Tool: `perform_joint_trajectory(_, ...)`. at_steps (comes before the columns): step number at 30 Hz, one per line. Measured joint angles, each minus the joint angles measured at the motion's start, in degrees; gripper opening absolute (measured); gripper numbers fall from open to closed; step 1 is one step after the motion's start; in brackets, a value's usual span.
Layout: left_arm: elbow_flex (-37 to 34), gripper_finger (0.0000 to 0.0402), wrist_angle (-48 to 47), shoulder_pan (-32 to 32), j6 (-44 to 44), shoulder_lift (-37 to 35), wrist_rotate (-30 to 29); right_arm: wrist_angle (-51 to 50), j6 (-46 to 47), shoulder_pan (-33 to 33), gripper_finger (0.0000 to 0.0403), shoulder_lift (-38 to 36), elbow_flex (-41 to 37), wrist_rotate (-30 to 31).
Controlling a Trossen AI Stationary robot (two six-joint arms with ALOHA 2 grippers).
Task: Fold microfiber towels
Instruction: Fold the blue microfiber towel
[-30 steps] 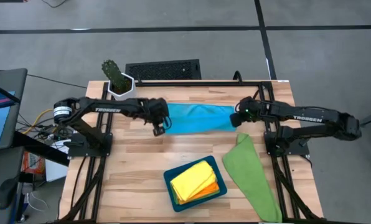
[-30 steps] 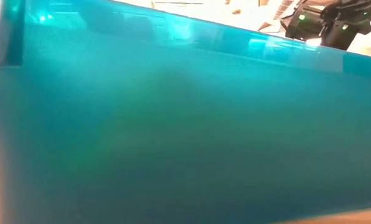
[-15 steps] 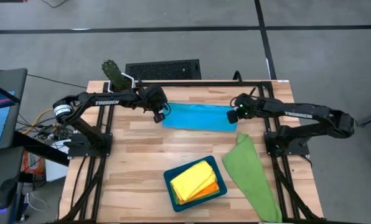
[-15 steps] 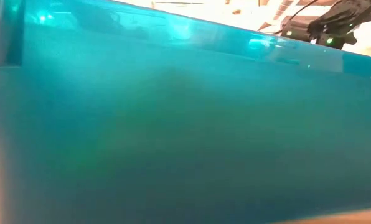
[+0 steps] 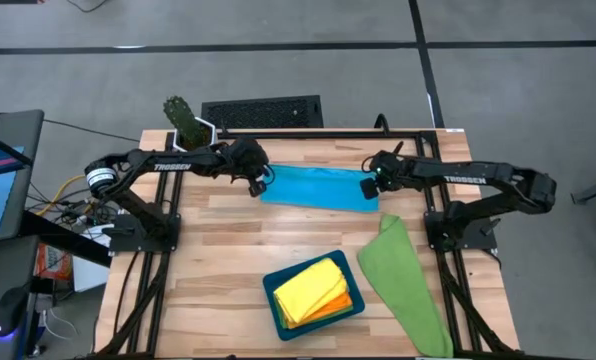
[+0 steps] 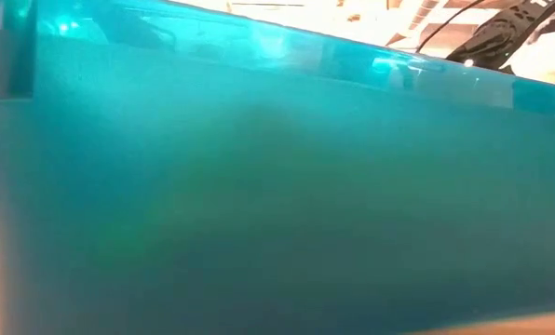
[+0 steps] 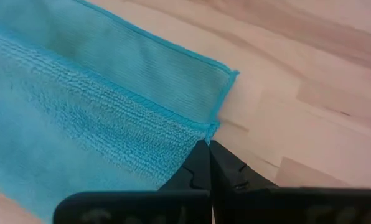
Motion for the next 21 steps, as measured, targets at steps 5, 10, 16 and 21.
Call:
perform_joint_trajectory(5,0.0,0.0,-0.41,0.0,-0.54,0.0,0.08,0.93,-0.03,0.04,0.0013,0.86,-0.03,0.0)
perform_joint_trajectory(10,0.0,0.0004,-0.73,0.0,-0.64,0.23,0.24,2.21,-0.11,0.04,0.003,0.82,-0.03,-0.01)
perform_joint_trajectory(16,0.0,0.0023,-3.3,-0.79,-2.7,3.2,1.08,2.06,-0.11,-0.31,0.0048,0.82,-0.03,-0.09)
perform_joint_trajectory(21,-0.07,0.0045,-3.16,-1.83,-3.27,5.15,0.06,1.28,0.13,-0.72,0.0056,0.82,-0.03,-0.27)
